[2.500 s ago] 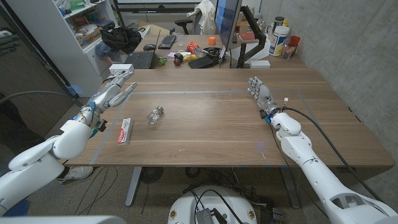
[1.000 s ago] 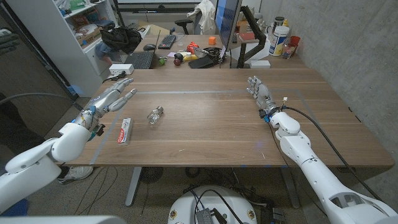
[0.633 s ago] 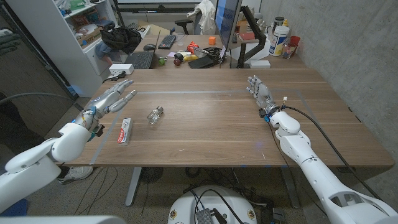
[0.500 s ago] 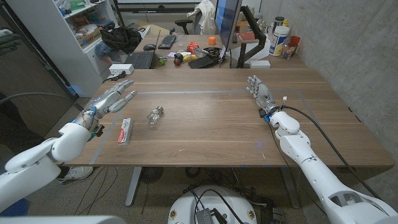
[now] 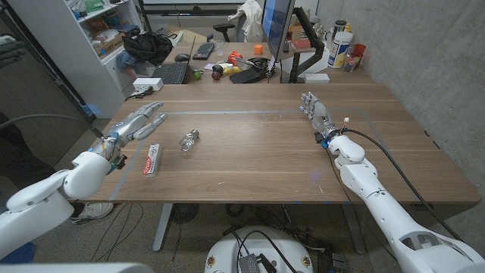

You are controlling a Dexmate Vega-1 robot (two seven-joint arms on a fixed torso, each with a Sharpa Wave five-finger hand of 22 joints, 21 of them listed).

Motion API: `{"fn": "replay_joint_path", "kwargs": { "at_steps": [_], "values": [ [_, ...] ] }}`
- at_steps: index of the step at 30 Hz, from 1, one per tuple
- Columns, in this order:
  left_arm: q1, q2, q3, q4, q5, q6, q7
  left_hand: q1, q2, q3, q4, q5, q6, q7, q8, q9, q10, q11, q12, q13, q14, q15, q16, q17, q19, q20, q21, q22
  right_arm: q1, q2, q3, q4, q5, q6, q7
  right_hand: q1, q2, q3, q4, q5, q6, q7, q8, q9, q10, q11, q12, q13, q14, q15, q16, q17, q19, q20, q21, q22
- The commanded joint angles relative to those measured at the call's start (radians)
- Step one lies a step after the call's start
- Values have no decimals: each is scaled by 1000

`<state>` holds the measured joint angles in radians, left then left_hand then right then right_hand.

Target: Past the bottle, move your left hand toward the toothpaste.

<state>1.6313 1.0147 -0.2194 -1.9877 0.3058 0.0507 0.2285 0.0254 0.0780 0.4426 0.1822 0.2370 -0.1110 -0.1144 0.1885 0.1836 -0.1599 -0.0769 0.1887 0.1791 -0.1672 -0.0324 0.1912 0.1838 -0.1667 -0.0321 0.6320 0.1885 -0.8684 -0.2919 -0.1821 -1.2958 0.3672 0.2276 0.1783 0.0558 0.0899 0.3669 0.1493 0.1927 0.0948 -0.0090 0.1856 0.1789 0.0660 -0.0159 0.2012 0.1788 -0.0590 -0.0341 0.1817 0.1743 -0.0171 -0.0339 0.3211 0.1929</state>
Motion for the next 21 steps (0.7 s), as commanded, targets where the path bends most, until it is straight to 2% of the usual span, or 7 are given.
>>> {"fn": "replay_joint_path", "kwargs": {
  "at_steps": [1,21],
  "values": [
    [8,10,2,7,-4,5,-7,-9,91,1,5,0,-5,-6,-1,3,-9,5,0,2,-79,-9,0,3,-77,-28,-3,2,-1,1,-2,0,-3,-1,-3,-8,81,-1,1,0,8,-1,3,4,7,-1,5,4,-3,-16,5,2,6,-103,-2,6],
    [18,23,0,18,-9,3,-21,-7,91,2,4,2,13,-4,7,4,-10,0,1,2,-82,-11,1,2,-80,-29,-5,2,-1,3,-7,-4,-9,0,-8,-9,80,-2,2,0,8,-2,3,4,8,-1,5,4,-3,-15,5,3,6,-103,-3,6]
  ]
}}
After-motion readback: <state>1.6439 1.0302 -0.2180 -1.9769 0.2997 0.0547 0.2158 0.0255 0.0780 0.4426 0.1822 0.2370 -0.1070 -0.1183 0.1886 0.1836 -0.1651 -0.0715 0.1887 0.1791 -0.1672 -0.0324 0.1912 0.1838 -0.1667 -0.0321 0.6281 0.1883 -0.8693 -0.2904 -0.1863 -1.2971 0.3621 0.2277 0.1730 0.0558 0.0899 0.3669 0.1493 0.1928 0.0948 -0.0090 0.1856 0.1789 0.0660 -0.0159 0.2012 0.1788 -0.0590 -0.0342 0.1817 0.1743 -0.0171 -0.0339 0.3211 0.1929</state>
